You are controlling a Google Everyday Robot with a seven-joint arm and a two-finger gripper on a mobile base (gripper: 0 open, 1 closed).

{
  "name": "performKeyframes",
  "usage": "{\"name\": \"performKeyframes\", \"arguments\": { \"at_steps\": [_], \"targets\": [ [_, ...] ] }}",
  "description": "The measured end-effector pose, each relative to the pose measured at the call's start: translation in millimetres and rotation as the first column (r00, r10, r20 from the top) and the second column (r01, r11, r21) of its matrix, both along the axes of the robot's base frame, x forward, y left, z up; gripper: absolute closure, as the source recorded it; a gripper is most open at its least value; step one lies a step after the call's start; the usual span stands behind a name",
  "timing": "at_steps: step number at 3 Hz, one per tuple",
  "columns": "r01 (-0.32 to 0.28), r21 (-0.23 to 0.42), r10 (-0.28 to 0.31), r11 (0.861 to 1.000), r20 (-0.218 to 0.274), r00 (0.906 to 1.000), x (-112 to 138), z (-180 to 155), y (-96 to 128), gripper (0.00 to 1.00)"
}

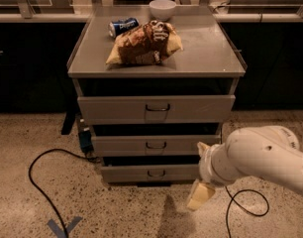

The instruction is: Open bottom drawer

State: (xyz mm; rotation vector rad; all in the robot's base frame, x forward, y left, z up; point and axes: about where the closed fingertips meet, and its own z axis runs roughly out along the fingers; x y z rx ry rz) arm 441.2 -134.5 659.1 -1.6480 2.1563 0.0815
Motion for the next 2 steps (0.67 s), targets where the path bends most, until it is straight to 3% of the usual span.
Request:
{"name": "performKeyframes", "arguments": {
  "at_steps": [2],
  "targets": [
    [-0.011,0.153,0.024,0.988,-0.080,0.9965,4,-114,55,0.00]
  ]
}}
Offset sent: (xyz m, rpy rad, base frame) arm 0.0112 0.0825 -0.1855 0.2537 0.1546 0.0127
